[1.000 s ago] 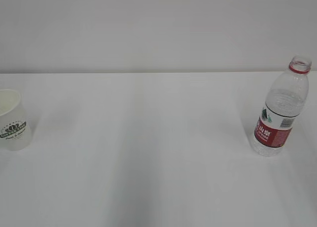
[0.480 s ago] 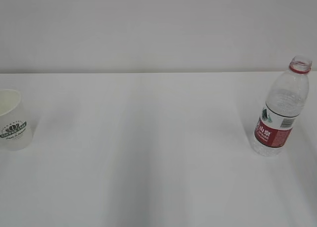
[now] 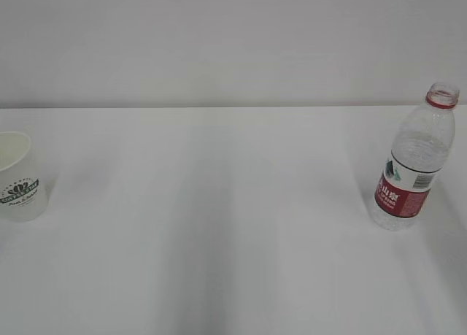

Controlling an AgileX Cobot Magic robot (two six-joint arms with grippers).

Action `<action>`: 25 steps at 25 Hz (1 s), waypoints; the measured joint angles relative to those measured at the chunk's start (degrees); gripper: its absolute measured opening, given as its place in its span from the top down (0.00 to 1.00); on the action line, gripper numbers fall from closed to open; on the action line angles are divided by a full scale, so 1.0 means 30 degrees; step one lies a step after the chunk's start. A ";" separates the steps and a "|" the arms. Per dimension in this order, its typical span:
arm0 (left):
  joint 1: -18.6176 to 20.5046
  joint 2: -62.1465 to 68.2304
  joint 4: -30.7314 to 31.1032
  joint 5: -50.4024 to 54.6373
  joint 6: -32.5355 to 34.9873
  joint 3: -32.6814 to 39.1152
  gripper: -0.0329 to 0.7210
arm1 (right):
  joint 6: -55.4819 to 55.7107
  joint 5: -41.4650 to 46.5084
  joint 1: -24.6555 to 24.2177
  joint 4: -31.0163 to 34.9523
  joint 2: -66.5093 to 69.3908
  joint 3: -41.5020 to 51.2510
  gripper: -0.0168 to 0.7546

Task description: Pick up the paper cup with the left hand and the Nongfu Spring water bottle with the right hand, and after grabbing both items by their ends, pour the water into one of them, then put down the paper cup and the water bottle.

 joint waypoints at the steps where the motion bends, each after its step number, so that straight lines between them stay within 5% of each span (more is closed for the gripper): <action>1: 0.0000 0.0191 -0.0040 -0.0045 0.0000 0.0000 0.27 | 0.0000 -0.0165 0.0000 0.0000 0.0120 0.0000 0.24; 25: 0.0000 0.0822 -0.1210 -0.2941 0.0000 0.3654 0.32 | 0.0000 -0.2833 0.0000 -0.0812 0.0640 0.4480 0.24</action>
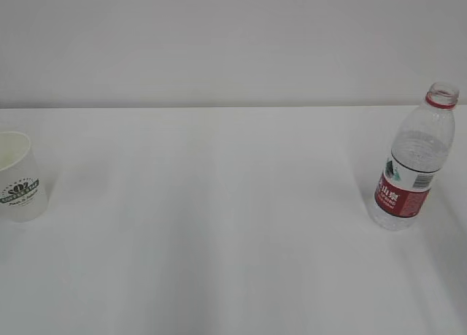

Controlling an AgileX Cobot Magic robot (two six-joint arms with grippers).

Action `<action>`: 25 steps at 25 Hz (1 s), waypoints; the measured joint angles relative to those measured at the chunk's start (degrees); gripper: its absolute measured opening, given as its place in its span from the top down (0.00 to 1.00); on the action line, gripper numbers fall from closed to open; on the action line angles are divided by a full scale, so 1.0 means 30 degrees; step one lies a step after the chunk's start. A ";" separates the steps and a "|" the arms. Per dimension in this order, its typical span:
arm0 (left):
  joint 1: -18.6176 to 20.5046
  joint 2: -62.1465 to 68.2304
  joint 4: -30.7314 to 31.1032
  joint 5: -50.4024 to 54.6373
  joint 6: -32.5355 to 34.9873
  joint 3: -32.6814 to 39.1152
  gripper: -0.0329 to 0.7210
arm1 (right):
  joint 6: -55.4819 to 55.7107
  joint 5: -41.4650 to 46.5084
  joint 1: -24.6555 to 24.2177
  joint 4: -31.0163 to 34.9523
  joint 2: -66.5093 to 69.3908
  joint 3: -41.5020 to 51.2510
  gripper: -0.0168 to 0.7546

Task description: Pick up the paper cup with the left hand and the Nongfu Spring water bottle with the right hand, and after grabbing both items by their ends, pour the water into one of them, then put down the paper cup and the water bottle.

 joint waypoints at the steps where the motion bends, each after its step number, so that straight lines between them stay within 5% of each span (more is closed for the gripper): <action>1: 0.0000 0.0000 0.0037 -0.0402 0.0000 0.0378 0.32 | 0.0000 -0.0320 0.0000 -0.0172 0.0000 0.0342 0.24; 15: 0.0000 0.0000 -0.0089 -0.5558 0.0000 0.4770 0.35 | 0.0676 -0.3294 0.0000 -0.0543 0.0000 0.4385 0.24; 25: -0.0031 0.0612 -0.0089 -0.6447 -0.1004 0.5103 0.35 | 0.3013 -0.6934 0.0000 -0.0773 0.0315 0.6972 0.24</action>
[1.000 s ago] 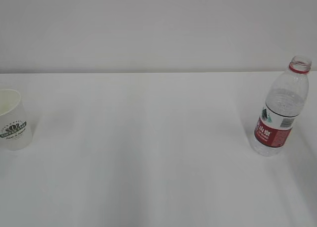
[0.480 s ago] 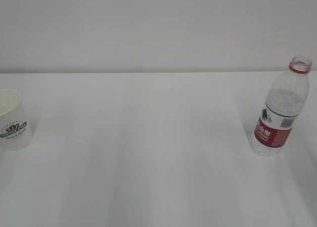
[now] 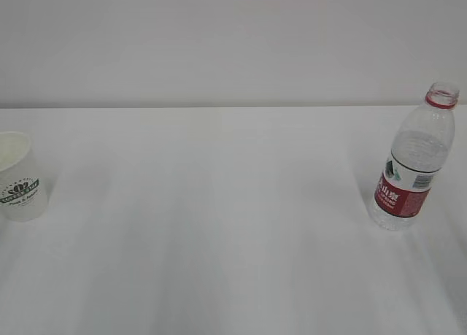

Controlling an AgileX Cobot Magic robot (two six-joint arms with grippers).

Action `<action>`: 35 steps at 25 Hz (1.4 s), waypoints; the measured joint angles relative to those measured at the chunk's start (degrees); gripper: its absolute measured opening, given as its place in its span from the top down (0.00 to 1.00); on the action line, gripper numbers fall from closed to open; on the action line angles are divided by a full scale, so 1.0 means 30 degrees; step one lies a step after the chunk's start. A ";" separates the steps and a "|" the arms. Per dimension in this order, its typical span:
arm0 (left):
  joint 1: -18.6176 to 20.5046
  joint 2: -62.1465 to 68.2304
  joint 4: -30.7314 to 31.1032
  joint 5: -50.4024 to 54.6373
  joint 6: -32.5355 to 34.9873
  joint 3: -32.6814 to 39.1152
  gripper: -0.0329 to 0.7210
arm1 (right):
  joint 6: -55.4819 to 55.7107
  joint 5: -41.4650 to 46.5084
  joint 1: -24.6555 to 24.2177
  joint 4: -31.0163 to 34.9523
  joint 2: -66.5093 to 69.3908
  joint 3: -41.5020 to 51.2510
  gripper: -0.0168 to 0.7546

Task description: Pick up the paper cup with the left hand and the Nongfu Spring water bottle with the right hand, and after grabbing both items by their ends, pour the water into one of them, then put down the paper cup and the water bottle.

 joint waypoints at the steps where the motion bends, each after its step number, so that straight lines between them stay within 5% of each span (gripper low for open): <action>1: -0.0079 0.0226 0.0000 -0.0161 -0.0245 0.0000 0.35 | 0.0196 -0.0473 0.0000 -0.0116 0.0244 0.0204 0.24; 13: -0.2540 0.4090 -0.0010 -0.3307 -0.0668 0.0000 0.36 | 0.1041 -0.2916 0.0000 -0.2350 0.3521 0.0382 0.24; 35: -0.2581 0.5230 -0.0128 -0.8556 -0.0668 0.3635 0.36 | 0.1361 -0.4500 0.0000 -0.3571 0.6349 0.0382 0.24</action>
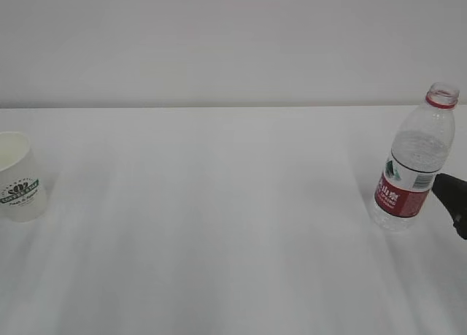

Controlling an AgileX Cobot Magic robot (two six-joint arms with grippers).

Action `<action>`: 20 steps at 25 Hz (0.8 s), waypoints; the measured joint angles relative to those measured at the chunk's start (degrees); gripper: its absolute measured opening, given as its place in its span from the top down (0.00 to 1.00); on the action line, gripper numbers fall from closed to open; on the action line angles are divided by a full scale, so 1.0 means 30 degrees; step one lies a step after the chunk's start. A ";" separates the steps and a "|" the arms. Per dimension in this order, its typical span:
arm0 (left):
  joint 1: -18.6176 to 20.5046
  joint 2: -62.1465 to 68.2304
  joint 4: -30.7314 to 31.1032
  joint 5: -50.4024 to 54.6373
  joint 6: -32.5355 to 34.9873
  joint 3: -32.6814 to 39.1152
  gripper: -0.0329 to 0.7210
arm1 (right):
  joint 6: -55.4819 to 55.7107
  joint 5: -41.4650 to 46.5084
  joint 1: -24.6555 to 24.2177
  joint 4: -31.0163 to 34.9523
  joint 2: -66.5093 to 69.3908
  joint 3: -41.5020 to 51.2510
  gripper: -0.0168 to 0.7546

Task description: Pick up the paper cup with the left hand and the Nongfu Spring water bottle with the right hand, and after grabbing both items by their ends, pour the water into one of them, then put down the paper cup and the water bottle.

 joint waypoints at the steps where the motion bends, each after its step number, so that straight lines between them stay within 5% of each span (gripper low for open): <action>1: 0.0000 0.0056 0.0000 -0.0043 0.0000 0.0044 0.36 | 0.0029 -0.0265 0.0000 -0.0036 0.0240 0.0000 0.24; 20: 0.0000 0.3383 -0.0005 -0.3916 -0.0073 0.1379 0.40 | 0.0092 -0.4635 0.0000 -0.0217 0.2990 0.2535 0.24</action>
